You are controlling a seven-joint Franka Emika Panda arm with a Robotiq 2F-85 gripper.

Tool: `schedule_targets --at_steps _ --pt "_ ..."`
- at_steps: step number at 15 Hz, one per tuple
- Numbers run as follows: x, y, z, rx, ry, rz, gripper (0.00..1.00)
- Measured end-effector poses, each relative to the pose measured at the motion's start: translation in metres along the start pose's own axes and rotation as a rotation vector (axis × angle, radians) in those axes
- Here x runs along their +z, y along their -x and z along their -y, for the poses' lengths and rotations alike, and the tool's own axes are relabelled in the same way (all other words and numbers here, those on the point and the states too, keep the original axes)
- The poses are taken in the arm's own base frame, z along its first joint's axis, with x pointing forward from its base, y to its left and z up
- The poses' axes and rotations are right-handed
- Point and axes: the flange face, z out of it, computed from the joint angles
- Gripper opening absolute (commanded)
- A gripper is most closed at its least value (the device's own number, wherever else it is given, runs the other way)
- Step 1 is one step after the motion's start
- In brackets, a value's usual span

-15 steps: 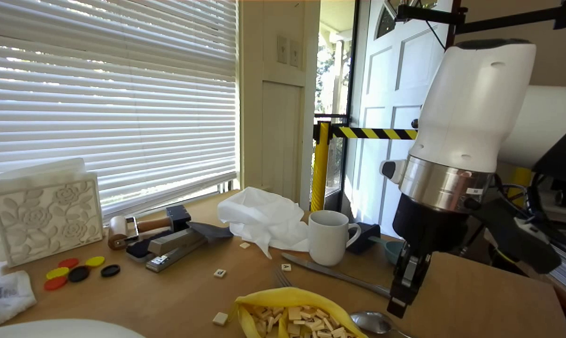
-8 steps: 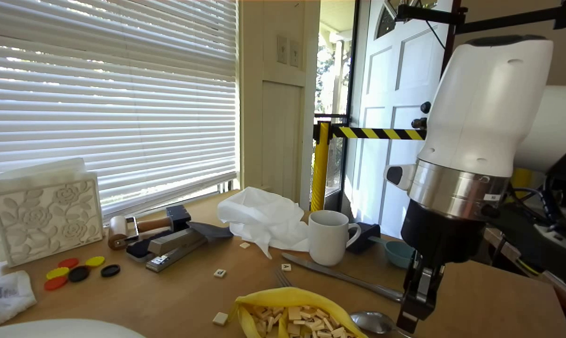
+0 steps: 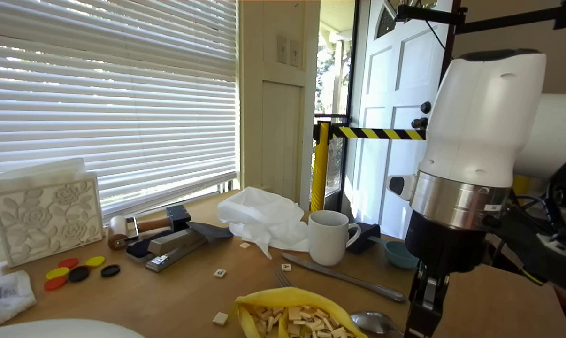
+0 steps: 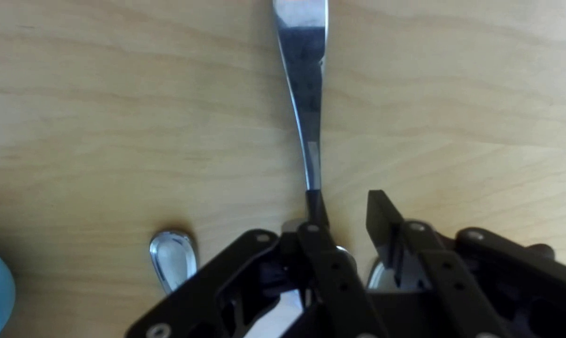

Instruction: Pick up the spoon and put it in the cup

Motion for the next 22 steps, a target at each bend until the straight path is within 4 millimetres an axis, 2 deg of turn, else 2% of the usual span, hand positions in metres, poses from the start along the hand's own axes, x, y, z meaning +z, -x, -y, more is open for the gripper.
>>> schedule_targets --at_steps 6,11,18,22 --pt "0.0030 -0.0002 -0.0048 0.005 0.026 0.009 0.27" --pt "0.0036 -0.0032 -0.0082 0.011 0.032 0.006 0.19" --pt "0.0066 -0.0060 -0.0108 0.011 0.036 0.009 0.27" --pt "0.0092 -0.0095 -0.0073 0.001 0.031 0.008 0.25"
